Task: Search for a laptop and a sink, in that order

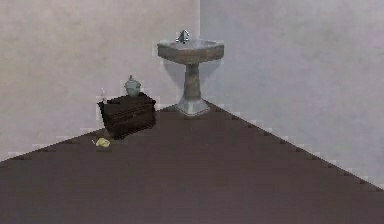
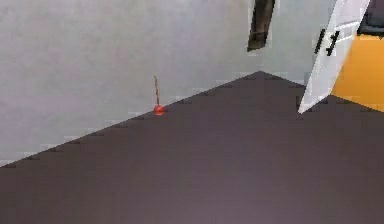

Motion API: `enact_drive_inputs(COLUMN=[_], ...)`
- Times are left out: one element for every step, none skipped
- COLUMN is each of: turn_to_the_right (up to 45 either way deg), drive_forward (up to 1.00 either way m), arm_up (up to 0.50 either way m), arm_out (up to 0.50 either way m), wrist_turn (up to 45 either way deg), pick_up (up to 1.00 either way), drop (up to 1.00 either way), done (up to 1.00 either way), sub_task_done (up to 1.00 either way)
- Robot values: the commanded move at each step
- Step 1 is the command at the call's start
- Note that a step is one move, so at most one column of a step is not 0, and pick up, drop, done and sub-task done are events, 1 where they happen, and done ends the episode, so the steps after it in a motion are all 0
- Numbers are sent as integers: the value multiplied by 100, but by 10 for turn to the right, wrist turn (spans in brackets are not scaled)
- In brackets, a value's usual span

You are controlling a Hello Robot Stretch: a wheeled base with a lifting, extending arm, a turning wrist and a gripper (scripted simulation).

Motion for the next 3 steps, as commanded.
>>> enact_drive_inputs(turn_to_the_right=[0,-30,0], drive_forward=[100,0,50], arm_up=[0,0,0], arm_out=[0,0,0], wrist_turn=[0,0,0], pick_up=[0,0,0], drop=[0,0,0], done=[0,0,0], sub_task_done=[0,0,0])
